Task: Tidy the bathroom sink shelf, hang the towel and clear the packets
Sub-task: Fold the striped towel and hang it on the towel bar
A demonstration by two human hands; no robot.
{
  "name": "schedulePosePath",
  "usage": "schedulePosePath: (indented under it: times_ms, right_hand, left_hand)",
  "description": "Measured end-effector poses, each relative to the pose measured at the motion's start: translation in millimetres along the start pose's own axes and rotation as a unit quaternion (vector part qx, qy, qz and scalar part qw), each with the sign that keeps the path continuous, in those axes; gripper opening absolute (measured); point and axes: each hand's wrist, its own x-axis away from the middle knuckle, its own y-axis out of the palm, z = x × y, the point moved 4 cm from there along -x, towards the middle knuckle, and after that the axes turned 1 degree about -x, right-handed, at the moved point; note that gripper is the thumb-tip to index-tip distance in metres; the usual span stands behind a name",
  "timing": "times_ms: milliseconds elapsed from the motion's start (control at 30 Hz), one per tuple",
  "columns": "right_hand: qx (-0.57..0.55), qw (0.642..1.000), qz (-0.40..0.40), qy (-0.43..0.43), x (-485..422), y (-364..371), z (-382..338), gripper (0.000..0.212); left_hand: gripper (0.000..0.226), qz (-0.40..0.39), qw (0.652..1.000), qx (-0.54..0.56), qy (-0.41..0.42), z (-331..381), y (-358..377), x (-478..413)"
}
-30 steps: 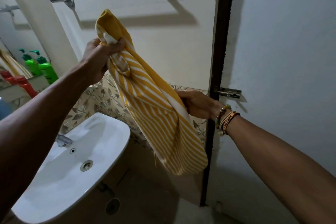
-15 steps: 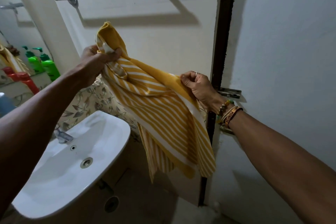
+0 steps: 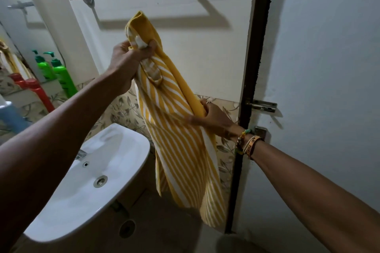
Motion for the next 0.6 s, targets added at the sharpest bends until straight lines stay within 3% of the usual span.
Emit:
schedulePosePath:
  times_ms: [67, 167, 267, 400, 533, 600]
  right_hand:
    - [0.090, 0.995, 0.028, -0.035, -1.7, 1.3, 2.9, 0.054]
    - [0.063, 0.997, 0.029, -0.020, -5.4, -2.8, 8.2, 0.043]
    - [0.134, 0.990, 0.036, -0.021, -8.2, -19.8, 16.9, 0.010]
    - [0.243, 0.969, 0.046, -0.029, -8.2, -31.9, 28.9, 0.030]
    - [0.075, 0.994, -0.063, 0.044, -3.3, -28.8, 41.3, 0.029]
    - [0.029, 0.982, -0.150, 0.111, 0.8, -19.1, 49.8, 0.029]
  left_hand:
    - [0.023, -0.007, 1.000, -0.021, 0.015, 4.0, 6.7, -1.0]
    - [0.020, -0.016, 0.997, -0.065, 0.033, 6.0, 4.9, -2.3]
    - [0.020, -0.045, 0.991, -0.111, 0.055, 2.2, -3.6, -1.6]
    - [0.041, -0.073, 0.985, -0.147, 0.045, -9.2, -15.2, 0.7]
    - [0.042, -0.068, 0.987, -0.147, 0.016, -18.6, -27.1, -0.7]
    - [0.037, -0.082, 0.986, -0.145, 0.001, -22.7, -27.6, 0.4]
